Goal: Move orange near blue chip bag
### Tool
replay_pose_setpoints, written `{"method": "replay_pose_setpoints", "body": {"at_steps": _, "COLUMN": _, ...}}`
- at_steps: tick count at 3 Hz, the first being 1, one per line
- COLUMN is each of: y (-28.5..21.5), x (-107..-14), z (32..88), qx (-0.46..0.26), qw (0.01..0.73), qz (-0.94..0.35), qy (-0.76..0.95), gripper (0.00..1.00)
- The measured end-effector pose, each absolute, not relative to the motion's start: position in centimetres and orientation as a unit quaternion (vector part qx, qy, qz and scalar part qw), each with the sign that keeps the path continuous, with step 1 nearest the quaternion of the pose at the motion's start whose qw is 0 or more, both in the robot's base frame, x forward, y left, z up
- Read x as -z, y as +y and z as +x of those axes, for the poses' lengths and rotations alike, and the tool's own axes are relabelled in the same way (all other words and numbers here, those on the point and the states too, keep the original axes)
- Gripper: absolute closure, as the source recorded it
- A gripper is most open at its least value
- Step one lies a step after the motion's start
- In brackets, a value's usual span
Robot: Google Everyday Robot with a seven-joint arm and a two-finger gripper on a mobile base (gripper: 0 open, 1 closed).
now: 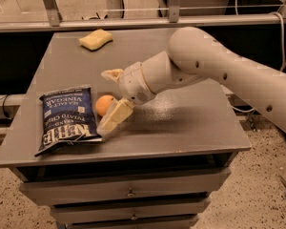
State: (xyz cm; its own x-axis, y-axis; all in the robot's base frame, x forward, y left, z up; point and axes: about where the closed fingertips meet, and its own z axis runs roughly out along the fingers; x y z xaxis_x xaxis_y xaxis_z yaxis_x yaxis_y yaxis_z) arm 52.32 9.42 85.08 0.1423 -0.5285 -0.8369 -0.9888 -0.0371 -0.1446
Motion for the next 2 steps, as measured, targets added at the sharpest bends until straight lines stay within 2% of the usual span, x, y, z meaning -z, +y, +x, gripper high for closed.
{"method": "replay_pose_setpoints", "body": {"at_steps": 2, "y": 6.6, "x": -87.3, "z": 53.8, "qx": -0.286, "qw": 0.399, "qz": -0.64, "qy": 0.591, "gripper": 0.0}}
